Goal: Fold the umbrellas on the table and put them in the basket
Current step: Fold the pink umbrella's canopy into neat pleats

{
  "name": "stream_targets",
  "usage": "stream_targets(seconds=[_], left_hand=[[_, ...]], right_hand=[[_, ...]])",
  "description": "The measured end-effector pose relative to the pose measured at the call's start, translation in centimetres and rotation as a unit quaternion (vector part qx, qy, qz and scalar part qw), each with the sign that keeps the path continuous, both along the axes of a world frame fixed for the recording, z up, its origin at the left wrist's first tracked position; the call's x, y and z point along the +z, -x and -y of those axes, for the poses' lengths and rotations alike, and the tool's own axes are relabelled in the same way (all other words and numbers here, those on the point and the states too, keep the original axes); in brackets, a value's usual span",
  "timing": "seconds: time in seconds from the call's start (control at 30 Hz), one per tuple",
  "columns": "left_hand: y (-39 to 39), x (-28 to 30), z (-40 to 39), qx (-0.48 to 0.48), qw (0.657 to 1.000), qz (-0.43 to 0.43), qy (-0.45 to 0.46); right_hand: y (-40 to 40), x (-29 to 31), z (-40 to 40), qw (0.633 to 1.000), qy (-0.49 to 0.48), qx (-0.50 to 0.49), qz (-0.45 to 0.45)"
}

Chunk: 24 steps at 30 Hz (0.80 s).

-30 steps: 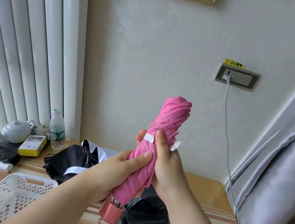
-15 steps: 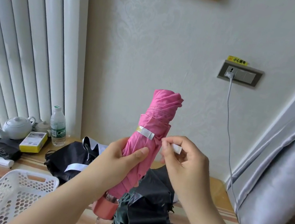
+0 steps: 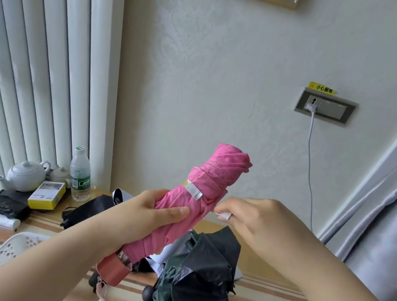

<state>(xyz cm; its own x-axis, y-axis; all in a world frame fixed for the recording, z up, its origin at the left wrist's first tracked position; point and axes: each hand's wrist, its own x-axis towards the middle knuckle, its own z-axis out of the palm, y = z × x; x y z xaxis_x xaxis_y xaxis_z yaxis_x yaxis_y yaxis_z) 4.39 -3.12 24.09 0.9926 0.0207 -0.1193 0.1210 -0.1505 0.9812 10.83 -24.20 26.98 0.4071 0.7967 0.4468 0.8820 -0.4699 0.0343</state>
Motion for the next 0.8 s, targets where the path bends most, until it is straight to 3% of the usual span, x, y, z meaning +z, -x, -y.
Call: stream_targets(seconds=[0.1, 0.2, 0.37, 0.47, 0.6, 0.8], left_hand=[[-0.1, -0.2, -0.2, -0.001, 1.000, 0.008, -0.006], [-0.5, -1.2, -0.1, -0.014, 0.990, 0.046, -0.133], [-0.4, -1.0, 0.0, -0.046, 0.946, 0.102, -0.303], [-0.3, -1.0, 0.3, -0.055, 0.920, 0.134, -0.364], [-0.4, -1.3, 0.3, -0.047, 0.912, 0.139, -0.382], [-0.6, -1.4, 0.3, -0.048, 0.911, 0.148, -0.381]], right_hand=[[0.2, 0.8, 0.1, 0.994, 0.063, 0.054, 0.064], [0.8, 0.9, -1.1, 0.981, 0.118, 0.100, 0.117], [-0.2, 1.5, -1.9, 0.998, 0.023, 0.059, -0.013], [-0.5, 1.2, -2.5, 0.995, 0.014, 0.042, -0.087], [-0.8, 1.2, -2.8, 0.987, 0.044, 0.038, -0.151], [-0.8, 1.6, -3.0, 0.979, -0.025, 0.018, -0.202]])
